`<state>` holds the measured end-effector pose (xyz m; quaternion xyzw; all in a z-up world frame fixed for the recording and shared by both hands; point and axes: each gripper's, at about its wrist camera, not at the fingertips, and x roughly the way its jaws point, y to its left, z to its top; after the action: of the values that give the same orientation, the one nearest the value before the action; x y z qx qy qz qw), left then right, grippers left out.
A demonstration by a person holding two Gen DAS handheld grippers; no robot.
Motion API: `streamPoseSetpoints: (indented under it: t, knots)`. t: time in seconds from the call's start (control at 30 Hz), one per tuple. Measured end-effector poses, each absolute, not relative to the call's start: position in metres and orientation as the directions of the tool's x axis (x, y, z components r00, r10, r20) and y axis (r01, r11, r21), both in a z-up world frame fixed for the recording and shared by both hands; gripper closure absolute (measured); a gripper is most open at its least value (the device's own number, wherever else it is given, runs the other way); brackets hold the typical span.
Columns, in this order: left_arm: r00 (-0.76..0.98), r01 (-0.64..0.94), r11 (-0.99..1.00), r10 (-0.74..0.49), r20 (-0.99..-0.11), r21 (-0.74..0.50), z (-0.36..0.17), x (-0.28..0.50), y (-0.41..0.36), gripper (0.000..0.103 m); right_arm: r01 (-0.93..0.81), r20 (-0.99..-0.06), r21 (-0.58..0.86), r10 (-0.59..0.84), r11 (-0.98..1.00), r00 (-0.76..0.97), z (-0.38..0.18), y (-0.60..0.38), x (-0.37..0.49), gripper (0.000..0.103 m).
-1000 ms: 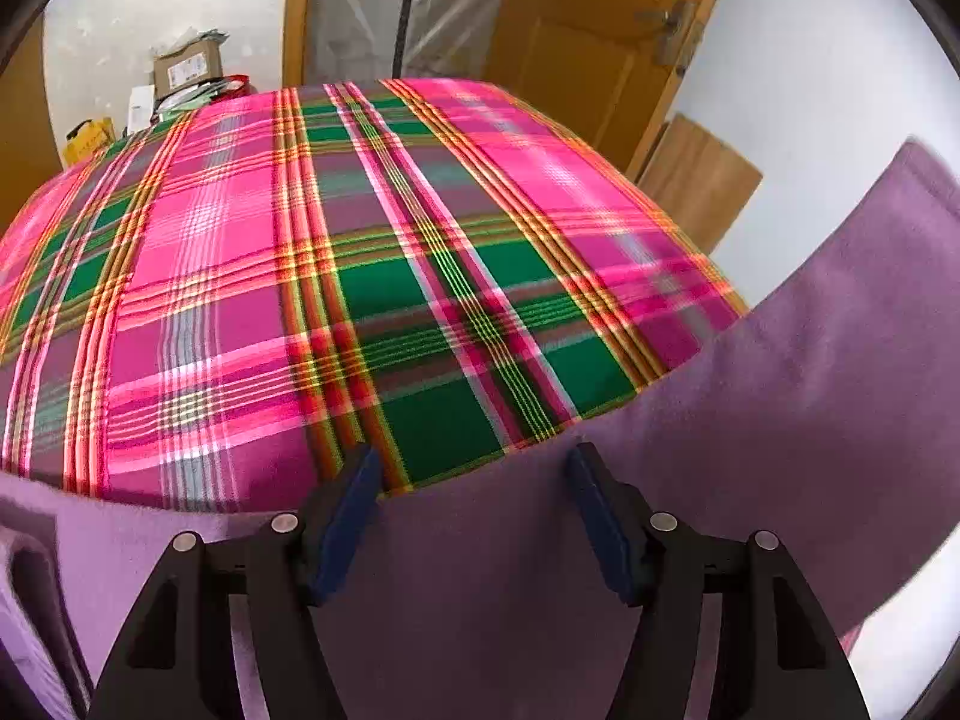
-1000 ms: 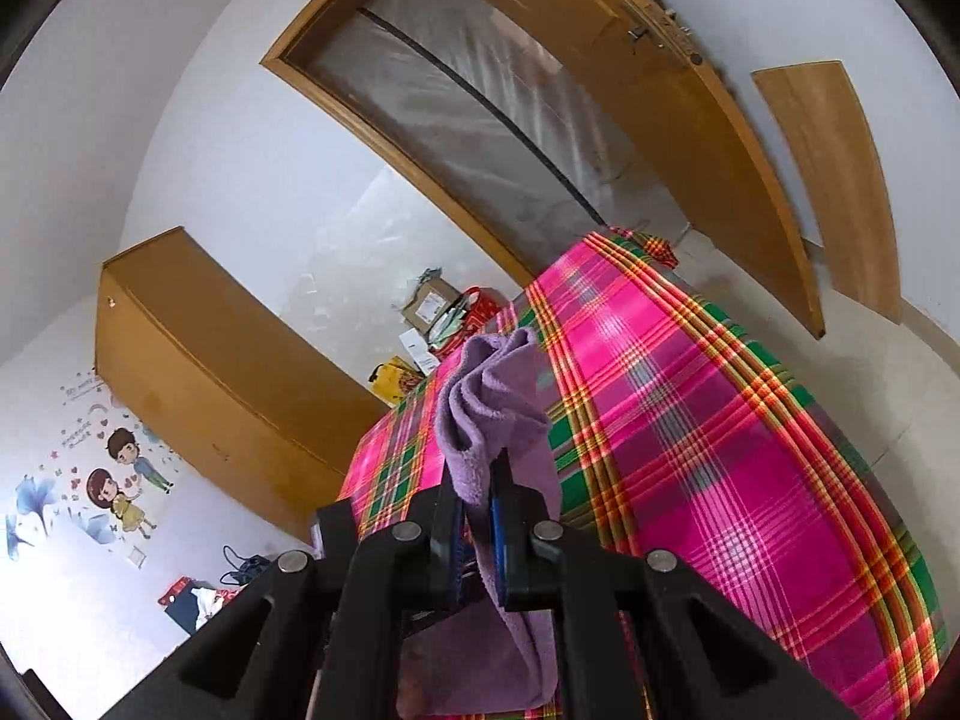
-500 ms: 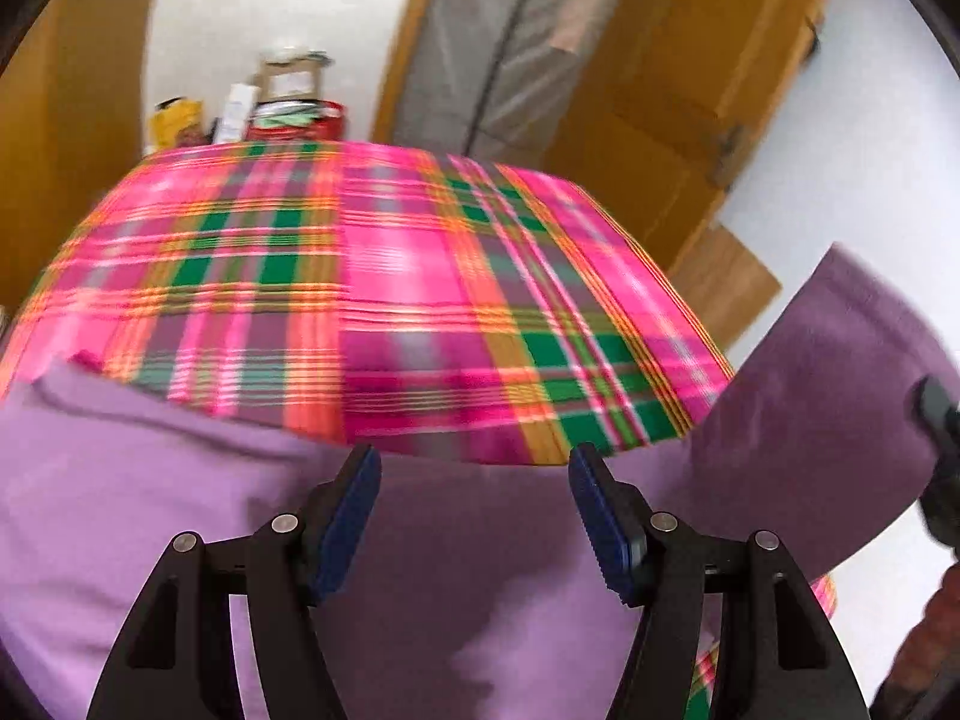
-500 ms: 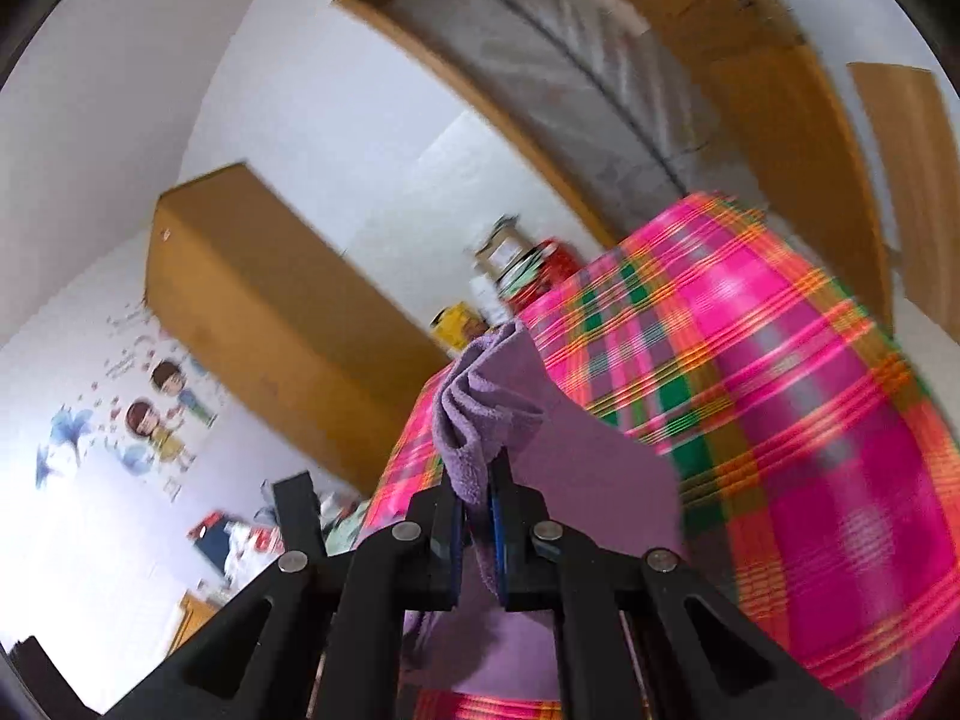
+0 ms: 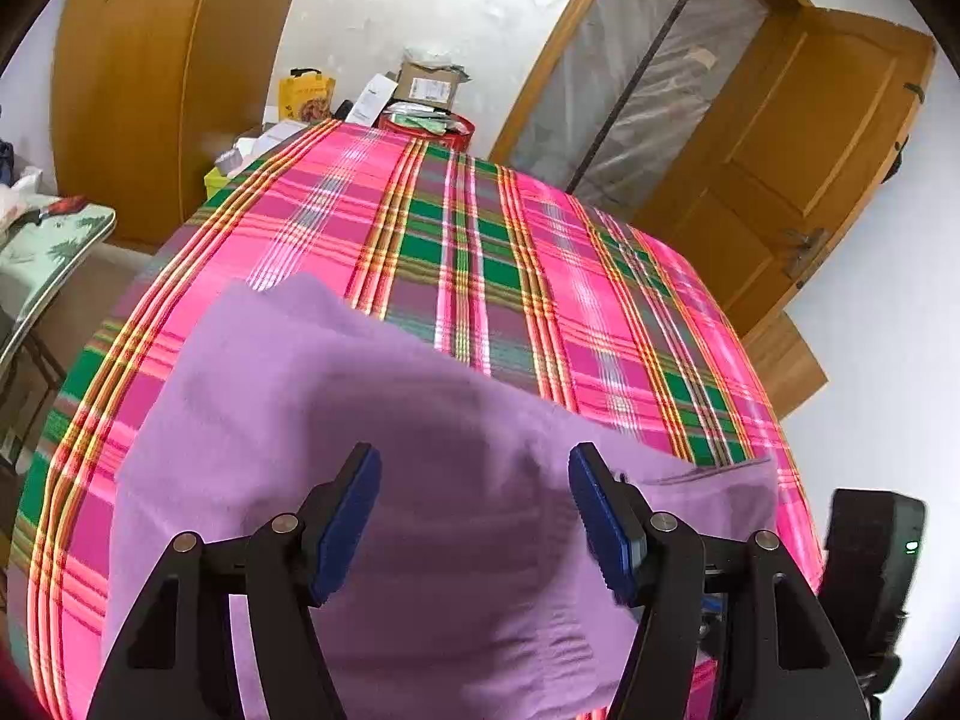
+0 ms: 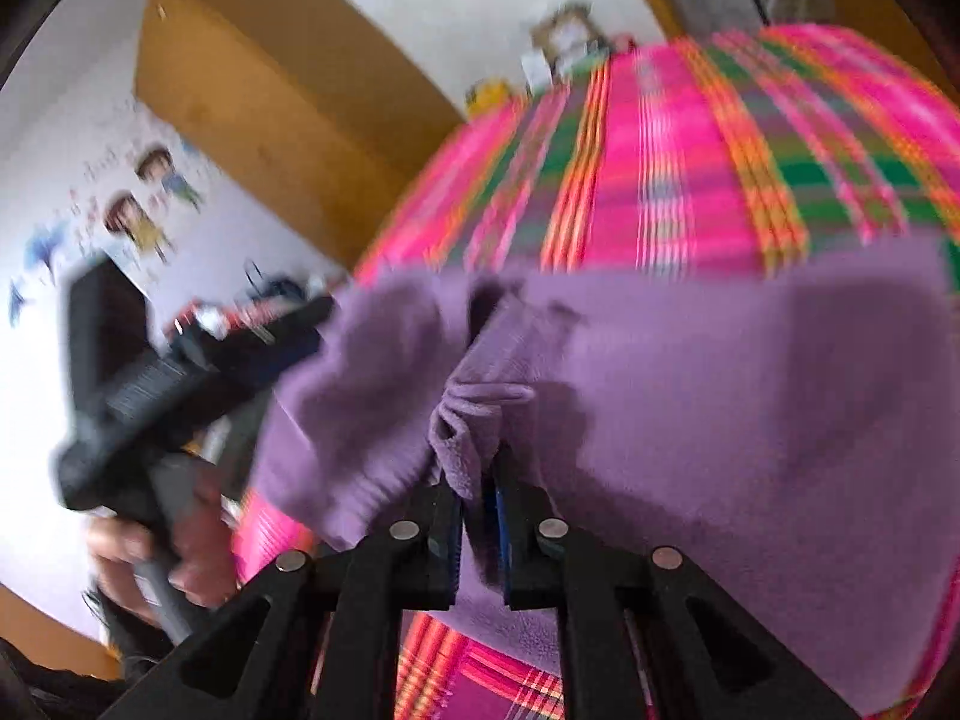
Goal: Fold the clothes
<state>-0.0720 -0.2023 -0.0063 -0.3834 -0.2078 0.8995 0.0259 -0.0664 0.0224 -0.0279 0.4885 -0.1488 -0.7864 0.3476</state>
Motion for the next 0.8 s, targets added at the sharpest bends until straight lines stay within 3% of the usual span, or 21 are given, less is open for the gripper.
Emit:
streamPoseSetpoints:
  t: [0.1,0.2,0.27,0.43,0.5,0.57,0.7,0.8]
  knots:
    - [-0.702,0.091,-0.912,0.226,-0.675,-0.4,-0.008,-0.068,-0.2,0.036,0.404,-0.673,0.571,-0.689,-0.715,-0.269,-0.032,0.021,-0.063,0.085]
    - [-0.703,0.068,-0.912,0.244,-0.669,-0.404,-0.007,-0.066,-0.198,0.036,0.417,-0.65,0.599,-0.719,-0.684,-0.245,-0.027,0.026,-0.056,0.066]
    - [-0.702,0.055,-0.912,0.255,-0.665,-0.407,-0.006,-0.064,-0.196,0.036,0.447,-0.632,0.606,-0.739,-0.658,-0.233,-0.02,0.028,-0.046,0.062]
    - [-0.694,0.011,-0.913,0.286,-0.661,-0.407,-0.003,-0.061,-0.183,0.036,0.458,-0.578,0.61,-0.759,-0.646,-0.3,-0.008,0.047,-0.029,0.063]
    - [-0.689,-0.025,-0.915,0.308,-0.656,-0.403,-0.001,-0.065,-0.17,0.036,0.431,-0.562,0.59,-0.73,-0.683,-0.388,-0.003,0.064,-0.026,0.073]
    - [-0.682,-0.068,-0.915,0.334,-0.651,-0.399,0.002,-0.071,-0.154,0.036,0.405,-0.556,0.562,-0.692,-0.721,-0.46,0.001,0.078,-0.028,0.076]
    - [-0.645,-0.123,-0.925,0.349,-0.679,-0.358,-0.001,-0.086,-0.125,0.036,0.344,-0.64,0.492,-0.6,-0.8,-0.479,-0.014,0.086,-0.045,0.077]
    - [-0.601,-0.152,-0.943,0.327,-0.729,-0.297,-0.012,-0.089,-0.11,0.036,0.379,-0.675,0.493,-0.619,-0.783,-0.401,-0.026,0.08,-0.043,0.077]
